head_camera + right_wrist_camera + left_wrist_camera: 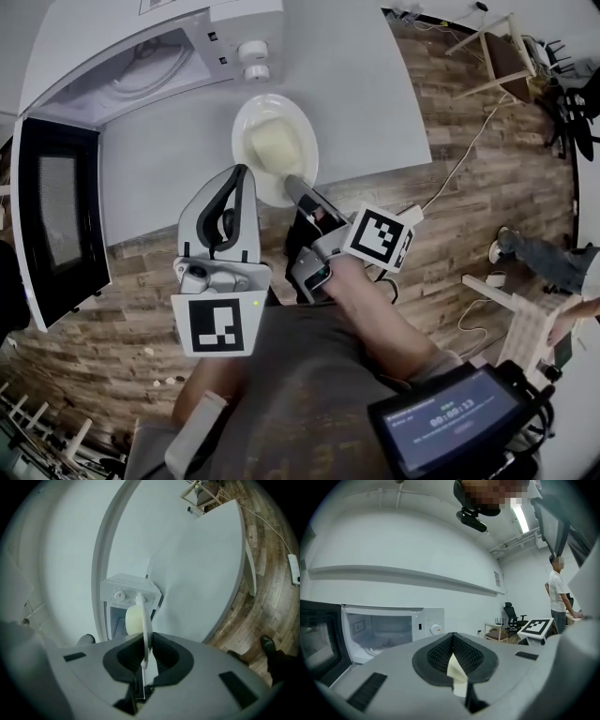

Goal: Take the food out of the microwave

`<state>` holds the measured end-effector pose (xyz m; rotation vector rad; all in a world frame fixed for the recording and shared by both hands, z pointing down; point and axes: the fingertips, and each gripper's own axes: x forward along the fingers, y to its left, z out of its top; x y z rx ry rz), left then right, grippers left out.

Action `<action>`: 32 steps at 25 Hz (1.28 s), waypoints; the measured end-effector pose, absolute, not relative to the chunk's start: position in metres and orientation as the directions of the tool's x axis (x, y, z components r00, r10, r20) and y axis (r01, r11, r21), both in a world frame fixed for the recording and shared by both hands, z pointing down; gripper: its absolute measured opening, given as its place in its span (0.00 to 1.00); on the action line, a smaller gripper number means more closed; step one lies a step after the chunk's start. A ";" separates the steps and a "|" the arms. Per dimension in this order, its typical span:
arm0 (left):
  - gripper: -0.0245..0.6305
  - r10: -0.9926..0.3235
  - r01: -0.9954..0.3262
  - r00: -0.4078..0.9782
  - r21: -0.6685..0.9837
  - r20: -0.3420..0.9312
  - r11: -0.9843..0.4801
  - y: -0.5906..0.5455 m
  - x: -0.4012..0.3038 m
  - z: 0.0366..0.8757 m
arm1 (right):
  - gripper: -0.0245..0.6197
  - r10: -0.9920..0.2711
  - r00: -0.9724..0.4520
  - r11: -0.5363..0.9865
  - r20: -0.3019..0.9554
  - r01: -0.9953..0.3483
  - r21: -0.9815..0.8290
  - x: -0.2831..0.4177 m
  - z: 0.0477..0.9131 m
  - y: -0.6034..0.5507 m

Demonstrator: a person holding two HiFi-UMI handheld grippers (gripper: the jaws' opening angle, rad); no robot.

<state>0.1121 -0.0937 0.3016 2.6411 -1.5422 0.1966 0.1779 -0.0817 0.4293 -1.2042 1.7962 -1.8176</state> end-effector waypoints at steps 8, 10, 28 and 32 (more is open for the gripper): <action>0.05 -0.827 -0.839 0.538 0.012 0.162 -0.544 -0.090 0.143 0.311 | 0.10 -0.763 -0.526 -0.232 0.376 -0.319 -0.919 0.217 0.446 -0.068; 0.05 -0.819 -0.831 0.550 0.014 0.163 -0.556 -0.089 0.149 0.313 | 0.10 -0.769 -0.507 -0.254 0.388 -0.314 -0.915 0.226 0.452 -0.066; 0.05 -0.791 -0.816 0.570 0.036 0.221 -0.578 -0.109 0.160 0.332 | 0.13 -0.774 -0.455 -0.339 0.441 -0.291 -0.895 0.250 0.482 -0.082; 0.05 -0.793 -0.818 0.567 0.044 0.223 -0.573 -0.116 0.161 0.334 | 0.13 -0.770 -0.456 -0.344 0.446 -0.292 -0.892 0.251 0.484 -0.090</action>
